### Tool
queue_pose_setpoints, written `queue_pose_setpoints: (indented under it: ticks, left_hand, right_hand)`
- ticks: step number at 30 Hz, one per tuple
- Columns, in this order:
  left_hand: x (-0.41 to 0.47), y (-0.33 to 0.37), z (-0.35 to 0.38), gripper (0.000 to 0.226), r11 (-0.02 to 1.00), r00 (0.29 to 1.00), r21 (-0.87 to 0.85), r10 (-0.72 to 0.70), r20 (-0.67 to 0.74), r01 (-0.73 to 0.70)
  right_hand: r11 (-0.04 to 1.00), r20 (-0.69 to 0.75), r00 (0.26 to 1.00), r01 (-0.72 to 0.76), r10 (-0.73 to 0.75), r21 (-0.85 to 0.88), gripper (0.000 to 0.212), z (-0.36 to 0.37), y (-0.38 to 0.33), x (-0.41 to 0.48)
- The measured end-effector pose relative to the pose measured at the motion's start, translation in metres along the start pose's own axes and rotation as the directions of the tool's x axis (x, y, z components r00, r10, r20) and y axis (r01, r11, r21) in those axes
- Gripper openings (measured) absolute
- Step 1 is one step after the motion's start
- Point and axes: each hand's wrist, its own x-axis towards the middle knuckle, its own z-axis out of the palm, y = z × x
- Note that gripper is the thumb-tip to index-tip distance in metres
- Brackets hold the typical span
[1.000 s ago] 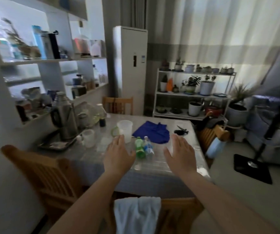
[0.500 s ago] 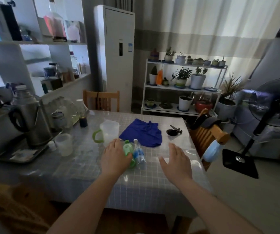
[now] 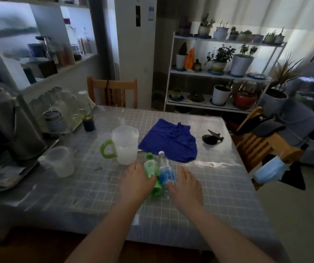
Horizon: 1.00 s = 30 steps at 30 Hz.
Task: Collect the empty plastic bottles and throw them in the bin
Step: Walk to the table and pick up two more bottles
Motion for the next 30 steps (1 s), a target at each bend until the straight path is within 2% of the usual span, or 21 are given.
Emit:
queue_pose_setpoints:
  ticks: [3, 5, 7, 11, 15, 20, 25, 30]
  left_hand:
    - [0.022, -0.006, 0.027, 0.051, 0.995, 0.993, 0.012, -0.104, 0.051, 0.104]
    - [0.036, -0.009, 0.048, 0.051, 0.986, 0.983, 0.019, -0.167, 0.080, 0.166]
    - [0.048, -0.011, 0.069, 0.054, 0.978, 0.973, 0.017, -0.207, 0.103, 0.206]
    - [0.060, -0.014, 0.103, 0.063, 0.964, 0.958, -0.032, -0.259, 0.124, 0.265]
    - [0.062, -0.015, 0.127, 0.071, 0.948, 0.946, -0.087, -0.292, 0.142, 0.305]
    - [0.056, -0.006, 0.132, 0.055, 0.945, 0.946, -0.084, -0.308, 0.104, 0.317]
    - [0.059, 0.010, 0.113, 0.057, 0.966, 0.972, -0.111, -0.235, 0.013, 0.235]
    - [0.062, 0.044, 0.074, 0.050, 0.968, 0.980, -0.235, -0.128, -0.150, 0.091]
  right_hand:
    - [1.000, 0.032, 0.999, -0.011, 0.010, 0.021, 0.065, 0.029, 0.008, 0.024]
    - [0.999, 0.053, 0.998, -0.024, 0.023, 0.031, 0.071, 0.047, 0.015, 0.038]
    - [0.999, 0.091, 0.995, -0.032, 0.029, 0.029, 0.076, 0.065, 0.023, 0.048]
    - [0.992, 0.094, 0.993, -0.079, 0.070, 0.098, 0.070, 0.093, 0.043, 0.059]
    - [0.976, 0.166, 0.977, -0.161, 0.136, 0.146, 0.078, 0.105, 0.055, 0.063]
    - [0.935, 0.200, 0.972, -0.182, 0.124, 0.303, 0.066, 0.103, 0.053, 0.063]
    - [0.896, 0.079, 0.992, -0.119, 0.094, 0.427, 0.051, 0.072, 0.046, 0.065]
    - [0.875, -0.079, 0.997, 0.023, 0.018, 0.484, 0.061, 0.024, 0.032, 0.078]
